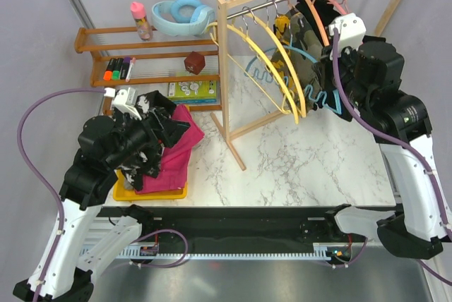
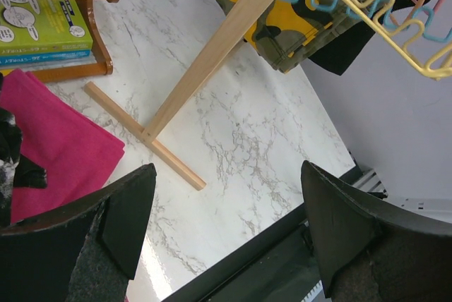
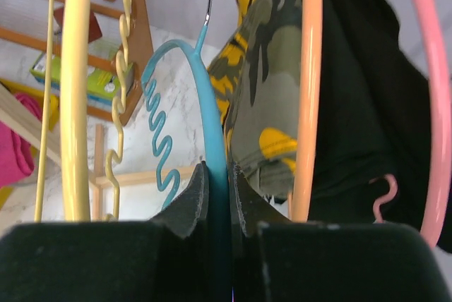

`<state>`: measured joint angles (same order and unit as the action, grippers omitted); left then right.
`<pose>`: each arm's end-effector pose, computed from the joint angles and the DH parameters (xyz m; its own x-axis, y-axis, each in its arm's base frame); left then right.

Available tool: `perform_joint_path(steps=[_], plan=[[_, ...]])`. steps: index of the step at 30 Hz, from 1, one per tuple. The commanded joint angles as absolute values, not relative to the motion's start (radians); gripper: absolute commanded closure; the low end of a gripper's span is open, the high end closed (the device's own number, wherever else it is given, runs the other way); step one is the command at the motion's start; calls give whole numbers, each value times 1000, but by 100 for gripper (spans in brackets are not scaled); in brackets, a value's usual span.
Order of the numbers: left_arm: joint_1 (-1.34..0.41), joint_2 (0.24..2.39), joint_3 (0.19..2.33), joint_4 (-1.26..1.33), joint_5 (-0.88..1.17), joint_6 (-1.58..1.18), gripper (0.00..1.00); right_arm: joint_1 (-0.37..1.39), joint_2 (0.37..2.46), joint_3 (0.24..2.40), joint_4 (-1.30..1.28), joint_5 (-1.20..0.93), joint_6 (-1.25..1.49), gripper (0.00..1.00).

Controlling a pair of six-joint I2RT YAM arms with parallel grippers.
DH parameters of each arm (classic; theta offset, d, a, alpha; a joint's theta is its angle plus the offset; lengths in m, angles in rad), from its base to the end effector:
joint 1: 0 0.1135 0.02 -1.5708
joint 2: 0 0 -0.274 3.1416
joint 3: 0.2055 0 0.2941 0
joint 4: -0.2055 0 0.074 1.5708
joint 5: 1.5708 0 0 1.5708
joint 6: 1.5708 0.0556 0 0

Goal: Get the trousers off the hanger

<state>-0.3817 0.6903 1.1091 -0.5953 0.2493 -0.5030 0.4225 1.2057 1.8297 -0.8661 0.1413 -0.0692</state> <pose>0.1557 -0.0773 0.4374 -0.4254 -0.3326 -0.8417 0.4352 0.7402 -0.5125 0.2276 0.0937 0.5554 -0.1987 -0.1644 -0.9662 -0.2957 0.9500 -0.1008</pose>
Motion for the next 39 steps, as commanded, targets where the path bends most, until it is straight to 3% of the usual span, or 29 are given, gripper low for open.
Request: perform_joint_path(steps=[1, 23, 39], plan=[[-379, 687, 1097, -549, 294, -506, 11, 431, 1233, 1936, -724, 178, -124, 100], [-379, 692, 1135, -545, 298, -472, 11, 460, 1330, 2051, -577, 110, -138, 100], [-380, 701, 1147, -543, 319, -482, 11, 494, 1137, 1771, -565, 89, -64, 100]])
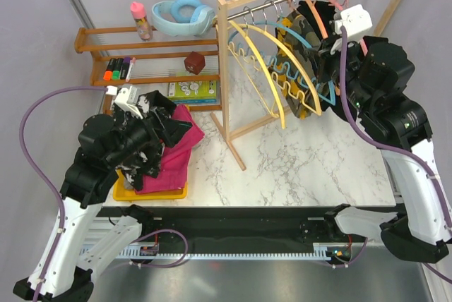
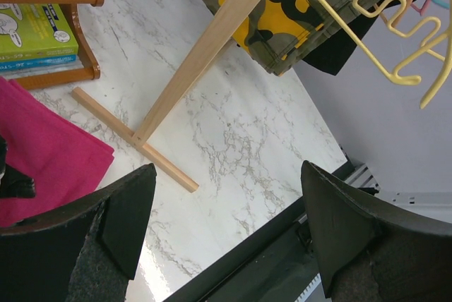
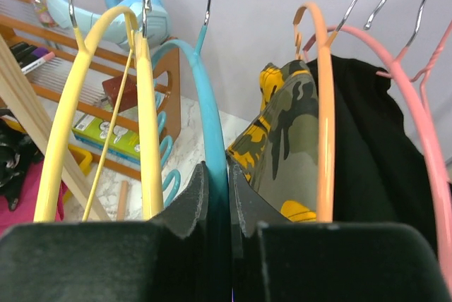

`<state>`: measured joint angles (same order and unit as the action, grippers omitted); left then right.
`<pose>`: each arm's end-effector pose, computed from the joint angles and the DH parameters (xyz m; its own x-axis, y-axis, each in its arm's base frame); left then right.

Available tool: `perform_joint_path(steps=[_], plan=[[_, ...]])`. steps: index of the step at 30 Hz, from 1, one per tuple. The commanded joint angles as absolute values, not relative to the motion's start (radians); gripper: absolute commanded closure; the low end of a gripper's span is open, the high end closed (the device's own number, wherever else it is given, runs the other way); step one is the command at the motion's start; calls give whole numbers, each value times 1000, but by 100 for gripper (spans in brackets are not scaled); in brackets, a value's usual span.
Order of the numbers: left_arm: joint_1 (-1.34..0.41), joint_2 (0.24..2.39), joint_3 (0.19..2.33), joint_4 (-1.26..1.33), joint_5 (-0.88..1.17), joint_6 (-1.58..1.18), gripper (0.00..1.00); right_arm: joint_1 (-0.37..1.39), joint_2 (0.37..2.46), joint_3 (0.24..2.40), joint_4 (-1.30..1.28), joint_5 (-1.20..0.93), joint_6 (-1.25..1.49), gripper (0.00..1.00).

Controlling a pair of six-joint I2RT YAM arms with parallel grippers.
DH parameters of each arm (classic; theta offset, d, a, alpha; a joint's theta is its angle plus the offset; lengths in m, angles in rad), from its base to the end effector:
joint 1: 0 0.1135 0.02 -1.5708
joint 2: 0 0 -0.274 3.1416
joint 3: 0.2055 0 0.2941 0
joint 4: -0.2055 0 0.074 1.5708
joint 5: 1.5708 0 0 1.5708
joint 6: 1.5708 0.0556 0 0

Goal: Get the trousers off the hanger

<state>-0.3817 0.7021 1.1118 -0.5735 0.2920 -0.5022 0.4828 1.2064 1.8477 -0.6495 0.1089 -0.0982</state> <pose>0.1579 -0.0806 0.4394 -0.4312 -0.3236 -0.8422 0.4709 0.7155 -0.5161 0.2211 0.1091 0.5888 0.0286 -0.0951 -0.9951 -0.3642 0.9261 -0.0989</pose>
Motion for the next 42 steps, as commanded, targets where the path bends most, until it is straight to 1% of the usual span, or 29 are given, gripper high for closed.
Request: perform_joint_path(steps=[1, 9, 15, 18, 19, 20, 22, 23, 24, 26, 34, 36, 42], plan=[[-380, 703, 1146, -543, 318, -480, 11, 495, 1126, 1752, -552, 84, -55, 100], [-380, 706, 1140, -541, 321, -482, 11, 522, 1065, 1640, -508, 19, -3, 100], [-379, 704, 1135, -541, 321, -485, 11, 540, 1052, 1583, -471, -3, 106, 100], [-380, 701, 1131, -541, 319, -485, 11, 545, 1051, 1557, -446, -61, 146, 97], [-380, 703, 1132, -540, 321, -486, 11, 546, 1057, 1554, -446, -89, 152, 95], [-379, 704, 1135, -540, 325, -486, 11, 548, 1057, 1552, -446, -92, 155, 86], [-380, 700, 1138, -540, 333, -491, 11, 549, 1054, 1552, -462, -56, 170, 72], [-379, 698, 1138, -541, 333, -494, 11, 548, 1054, 1560, -474, -32, 172, 58], [-379, 696, 1138, -540, 333, -494, 11, 548, 1055, 1568, -506, -12, 172, 52], [-379, 695, 1135, -543, 334, -495, 11, 548, 1055, 1591, -538, 55, 173, 44], [-379, 703, 1132, -543, 360, -505, 11, 548, 996, 1640, -687, 196, 202, 38], [-380, 704, 1132, -543, 367, -506, 11, 548, 979, 1655, -738, 283, 210, 38], [-380, 704, 1140, -542, 383, -505, 11, 549, 927, 1674, -770, 472, 209, 37]])
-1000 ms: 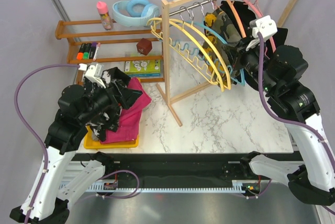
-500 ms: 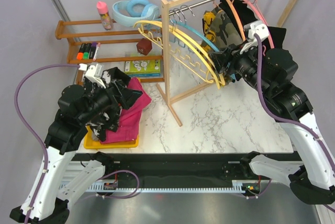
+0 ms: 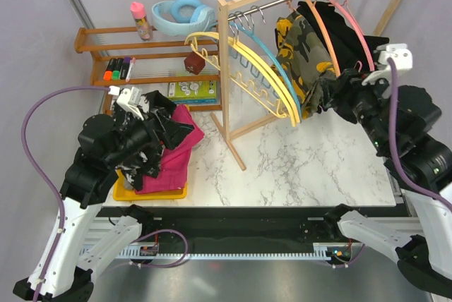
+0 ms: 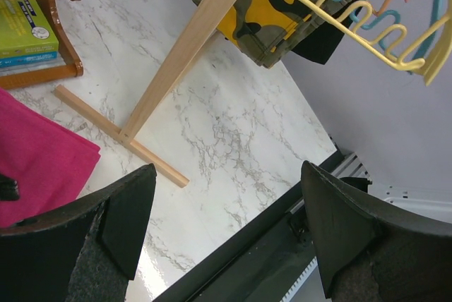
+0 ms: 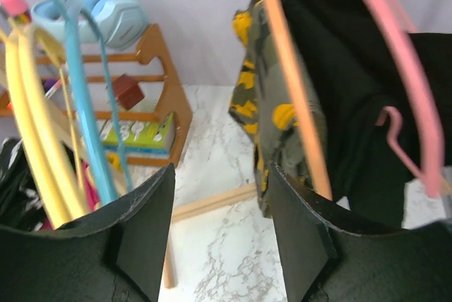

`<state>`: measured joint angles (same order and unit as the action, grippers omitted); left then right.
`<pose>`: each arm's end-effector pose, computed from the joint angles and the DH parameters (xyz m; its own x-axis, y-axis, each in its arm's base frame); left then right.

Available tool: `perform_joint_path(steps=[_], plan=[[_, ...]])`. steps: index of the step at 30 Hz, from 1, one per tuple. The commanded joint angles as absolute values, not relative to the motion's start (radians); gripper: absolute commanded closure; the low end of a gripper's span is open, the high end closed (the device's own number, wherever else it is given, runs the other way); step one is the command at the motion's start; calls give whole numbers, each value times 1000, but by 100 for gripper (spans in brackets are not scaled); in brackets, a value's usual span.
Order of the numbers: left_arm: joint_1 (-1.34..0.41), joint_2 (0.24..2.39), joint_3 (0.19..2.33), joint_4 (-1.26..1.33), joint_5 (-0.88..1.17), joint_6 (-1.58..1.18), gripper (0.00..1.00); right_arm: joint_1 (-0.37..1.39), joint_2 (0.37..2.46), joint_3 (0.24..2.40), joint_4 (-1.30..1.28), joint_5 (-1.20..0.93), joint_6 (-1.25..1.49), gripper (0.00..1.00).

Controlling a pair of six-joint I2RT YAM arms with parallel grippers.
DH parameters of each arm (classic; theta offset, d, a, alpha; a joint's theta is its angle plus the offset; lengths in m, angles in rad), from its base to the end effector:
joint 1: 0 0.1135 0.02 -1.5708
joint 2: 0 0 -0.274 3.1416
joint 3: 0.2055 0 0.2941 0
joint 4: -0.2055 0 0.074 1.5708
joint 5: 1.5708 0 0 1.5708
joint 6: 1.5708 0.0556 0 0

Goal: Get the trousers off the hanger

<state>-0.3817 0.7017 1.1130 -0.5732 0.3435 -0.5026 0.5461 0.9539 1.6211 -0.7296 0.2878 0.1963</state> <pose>0.1557 -0.0827 0.4401 -0.4486 -0.3087 -0.8387 0.5056 0.6862 -0.5230 0.1600 0.0787 0.5544 -0.1022 0.1568 -0.9823 -0.2406 0.9543 0.1773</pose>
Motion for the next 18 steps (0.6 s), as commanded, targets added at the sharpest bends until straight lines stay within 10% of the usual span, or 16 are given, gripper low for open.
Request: perform_joint_path(steps=[1, 11, 18], plan=[[-380, 704, 1141, -543, 388, -505, 11, 549, 933, 1695, -779, 500, 207, 37], [-380, 692, 1138, -543, 414, -506, 11, 508, 1258, 1980, -822, 594, 48, 39], [-379, 681, 1141, -543, 433, -511, 10, 289, 1379, 2003, -772, 284, 41, 13]])
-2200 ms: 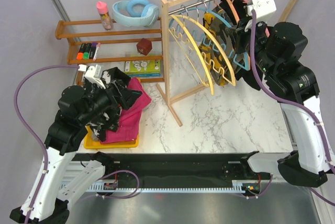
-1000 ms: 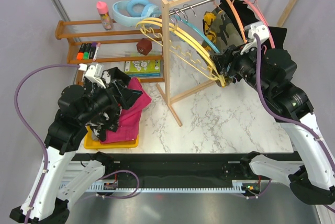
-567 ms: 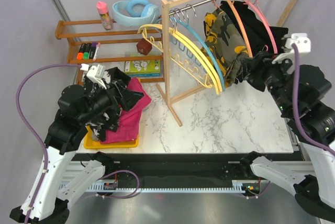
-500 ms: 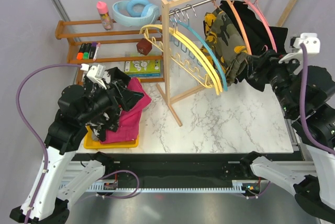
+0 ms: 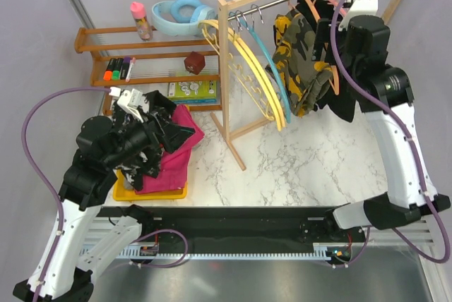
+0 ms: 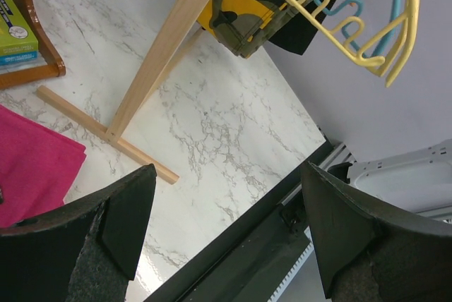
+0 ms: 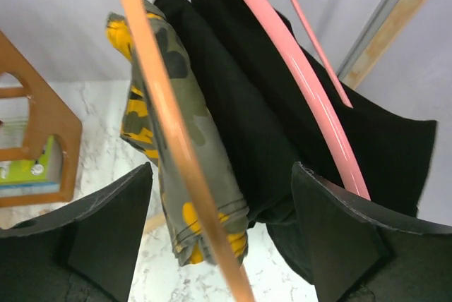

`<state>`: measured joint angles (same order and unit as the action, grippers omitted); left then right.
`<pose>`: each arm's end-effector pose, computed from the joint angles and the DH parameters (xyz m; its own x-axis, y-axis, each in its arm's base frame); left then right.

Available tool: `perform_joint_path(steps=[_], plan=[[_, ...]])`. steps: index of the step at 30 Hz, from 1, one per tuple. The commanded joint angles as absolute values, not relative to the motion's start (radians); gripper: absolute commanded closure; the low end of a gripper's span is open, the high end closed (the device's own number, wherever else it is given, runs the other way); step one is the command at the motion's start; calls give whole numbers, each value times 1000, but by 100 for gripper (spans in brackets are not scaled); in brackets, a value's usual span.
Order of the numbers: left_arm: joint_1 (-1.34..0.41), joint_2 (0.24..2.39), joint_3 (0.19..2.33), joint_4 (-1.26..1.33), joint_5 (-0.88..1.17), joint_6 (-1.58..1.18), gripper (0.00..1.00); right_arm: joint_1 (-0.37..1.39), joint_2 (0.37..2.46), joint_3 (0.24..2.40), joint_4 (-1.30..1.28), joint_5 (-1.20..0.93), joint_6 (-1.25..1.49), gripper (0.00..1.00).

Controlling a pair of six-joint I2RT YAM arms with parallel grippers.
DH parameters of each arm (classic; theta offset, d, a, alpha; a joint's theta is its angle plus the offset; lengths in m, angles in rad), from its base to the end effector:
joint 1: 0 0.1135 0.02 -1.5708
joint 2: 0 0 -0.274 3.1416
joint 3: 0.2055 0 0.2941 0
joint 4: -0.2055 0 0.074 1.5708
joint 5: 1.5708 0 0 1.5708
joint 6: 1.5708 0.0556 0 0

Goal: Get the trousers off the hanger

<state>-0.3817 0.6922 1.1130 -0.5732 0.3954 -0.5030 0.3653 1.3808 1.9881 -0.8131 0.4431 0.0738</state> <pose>0.1509 -0.0836 0.4417 -0.4595 -0.2949 -0.8378 0.5428 0.6534 -0.5277 0.2813 0.0821 0.5708 -0.1852 0.0005 -0.9827 0.0832 0.9964 -0.0152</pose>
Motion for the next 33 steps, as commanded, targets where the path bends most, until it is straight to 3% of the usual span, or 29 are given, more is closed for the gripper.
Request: perform_joint_path(steps=[1, 6, 8, 9, 11, 14, 20, 24, 26, 28, 29, 33], plan=[[-379, 680, 1141, -543, 437, -511, 10, 273, 1384, 1991, -764, 269, 41, 13], [-379, 684, 1149, -543, 442, -508, 11, 212, 1365, 1925, -719, 143, 15, 19], [-380, 687, 1152, -541, 442, -508, 10, 199, 1345, 1907, -703, 103, 34, 35], [-379, 690, 1154, -543, 445, -505, 10, 199, 1335, 1869, -690, 78, 37, 40], [-380, 693, 1157, -543, 445, -503, 10, 198, 1301, 1823, -654, 29, 51, 42], [-380, 695, 1157, -543, 448, -502, 10, 195, 1275, 1734, -614, 32, 57, 61], [-380, 698, 1172, -543, 478, -508, 10, 186, 1261, 1687, -546, -21, 84, 64], [-380, 712, 1175, -477, 626, -601, 9, 186, 1253, 1664, -491, -64, 104, 71], [-379, 707, 1164, -445, 669, -629, 9, 186, 1262, 1664, -479, -72, 107, 85], [-380, 696, 1144, -428, 667, -647, 10, 186, 1266, 1661, -468, -78, 110, 90], [-379, 687, 1137, -430, 657, -647, 10, 184, 1266, 1661, -462, -83, 112, 100], [-379, 681, 1123, -428, 675, -649, 9, 186, 1244, 1666, -425, -145, 112, 100]])
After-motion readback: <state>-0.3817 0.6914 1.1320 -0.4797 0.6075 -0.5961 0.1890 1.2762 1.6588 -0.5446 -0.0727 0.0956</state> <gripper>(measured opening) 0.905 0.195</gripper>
